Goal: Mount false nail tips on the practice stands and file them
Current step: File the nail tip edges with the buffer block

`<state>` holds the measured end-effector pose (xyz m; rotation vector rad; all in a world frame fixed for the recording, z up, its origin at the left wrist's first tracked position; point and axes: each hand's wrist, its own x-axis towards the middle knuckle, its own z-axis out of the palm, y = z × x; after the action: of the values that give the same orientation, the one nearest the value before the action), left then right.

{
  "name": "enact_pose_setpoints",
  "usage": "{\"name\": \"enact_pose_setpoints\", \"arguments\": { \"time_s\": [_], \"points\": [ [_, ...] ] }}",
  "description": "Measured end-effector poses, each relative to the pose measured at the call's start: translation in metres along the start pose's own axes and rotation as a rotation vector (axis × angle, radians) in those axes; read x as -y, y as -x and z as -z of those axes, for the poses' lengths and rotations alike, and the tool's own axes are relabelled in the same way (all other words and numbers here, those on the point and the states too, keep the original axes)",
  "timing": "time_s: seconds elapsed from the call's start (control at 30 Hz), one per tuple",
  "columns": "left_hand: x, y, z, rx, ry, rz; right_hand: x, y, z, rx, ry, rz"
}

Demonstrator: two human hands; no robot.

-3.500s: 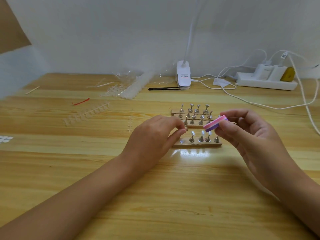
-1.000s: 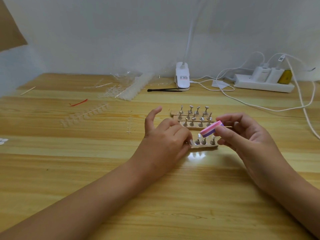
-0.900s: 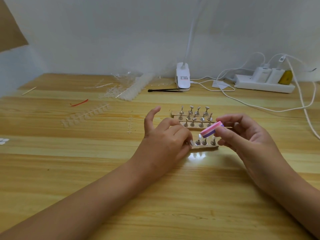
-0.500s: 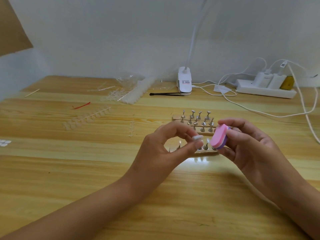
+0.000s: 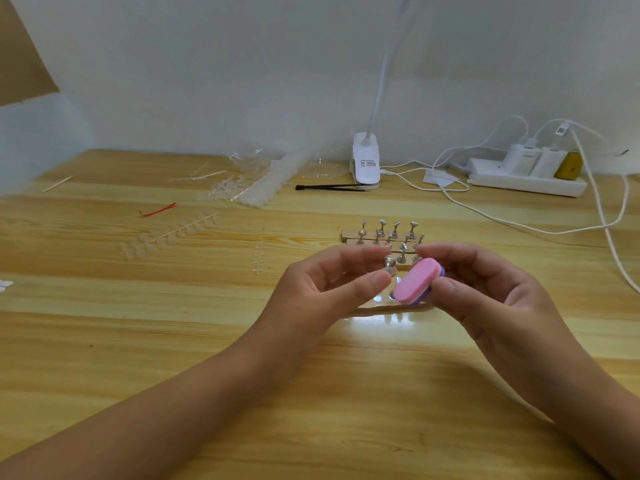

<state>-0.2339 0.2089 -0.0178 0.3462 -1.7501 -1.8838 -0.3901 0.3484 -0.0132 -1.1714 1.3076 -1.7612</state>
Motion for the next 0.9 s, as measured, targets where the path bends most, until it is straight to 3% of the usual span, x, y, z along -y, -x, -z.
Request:
{"name": "enact_pose_setpoints", "arguments": {
  "time_s": [0.23, 0.33, 0.47, 0.6, 0.73, 0.83, 0.9],
  "points": [
    [0.004, 0.000, -0.003, 0.072, 0.075, 0.017, -0.002, 0.003, -0.011, 0.054, 0.068, 0.098],
    [0.002, 0.000, -0.002, 0.064, 0.089, 0.029, -0.002, 0.004, -0.015, -0.017, 0.031, 0.145],
    [0.004, -0.001, -0.001, 0.060, 0.080, 0.027, -0.003, 0.006, -0.022, 0.042, 0.078, 0.112],
    [0.005, -0.002, 0.001, 0.035, 0.069, 0.027, -0.003, 0.006, -0.021, -0.101, 0.051, 0.150],
    [0.006, -0.001, -0.001, 0.033, 0.059, 0.009, -0.003, 0.007, -0.023, -0.017, 0.082, 0.112],
    [0.004, -0.001, -0.002, 0.019, 0.038, 0.008, -0.003, 0.007, -0.022, -0.123, 0.067, 0.150],
    [0.005, -0.001, -0.001, 0.007, 0.018, 0.009, -0.002, 0.007, -0.022, -0.092, 0.070, 0.145]
  ]
}}
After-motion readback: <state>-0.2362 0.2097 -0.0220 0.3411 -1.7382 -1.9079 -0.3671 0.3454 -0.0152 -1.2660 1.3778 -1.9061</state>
